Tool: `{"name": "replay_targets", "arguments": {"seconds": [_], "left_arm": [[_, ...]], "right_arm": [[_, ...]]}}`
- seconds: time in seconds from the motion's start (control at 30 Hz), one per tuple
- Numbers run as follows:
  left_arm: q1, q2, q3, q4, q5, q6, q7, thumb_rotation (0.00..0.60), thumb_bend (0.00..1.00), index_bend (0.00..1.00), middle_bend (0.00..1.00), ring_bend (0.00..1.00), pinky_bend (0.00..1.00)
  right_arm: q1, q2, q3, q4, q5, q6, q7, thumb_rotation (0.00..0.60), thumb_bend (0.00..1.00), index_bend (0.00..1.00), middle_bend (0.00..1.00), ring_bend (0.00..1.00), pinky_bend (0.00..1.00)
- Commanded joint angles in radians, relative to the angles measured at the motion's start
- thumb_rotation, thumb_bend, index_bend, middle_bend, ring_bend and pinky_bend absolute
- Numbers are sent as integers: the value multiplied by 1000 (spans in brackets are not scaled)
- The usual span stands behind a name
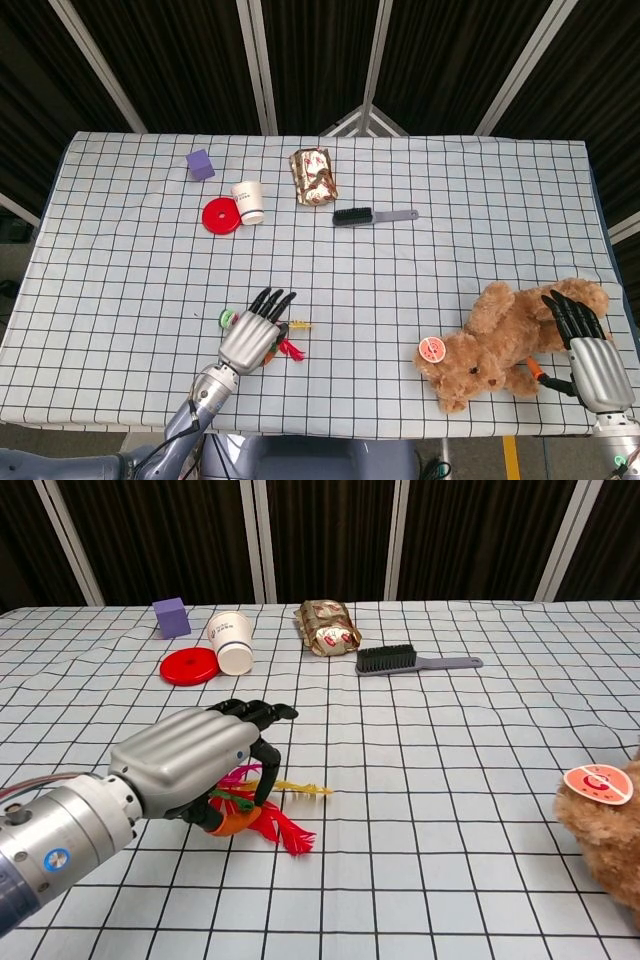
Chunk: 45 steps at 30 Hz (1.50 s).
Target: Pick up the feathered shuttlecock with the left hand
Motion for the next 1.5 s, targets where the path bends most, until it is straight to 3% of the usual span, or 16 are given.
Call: {"name": "replay_targets", "arguments": {"seconds": [0.03,0.37,0.8,1.27,1.4,1.5], "left_arm": [[-1,9,4,-6,0,6,-2,600,616,601,35,0,0],[4,65,-1,-65,4,50,-29,600,645,611,39,0,0],[58,271,4,-179,68,164,-165,600,647,618,45,0,0],[121,435,28,-196,88,235,-313,600,634,595,41,0,0],[132,449,30,-186,92,249,-349,600,453,441,5,0,0],[140,457,30,-188,105,267,-381,600,290,208,0,0,0]], "right_arm": [[0,0,0,0,0,-1,0,600,341,0,0,0,0],[-1,1,0,-2,2,-1,-2,600,341,0,0,0,0],[0,0,-1,-6,5,-5,-9,600,341,0,0,0,0],[-1,-1,1,-13,12,-9,-18,600,341,0,0,0,0],[-1,-2,0,-14,11,-10,-21,600,342,0,0,0,0],[-1,-2,0,-14,12,-11,-22,600,342,0,0,0,0]]}}
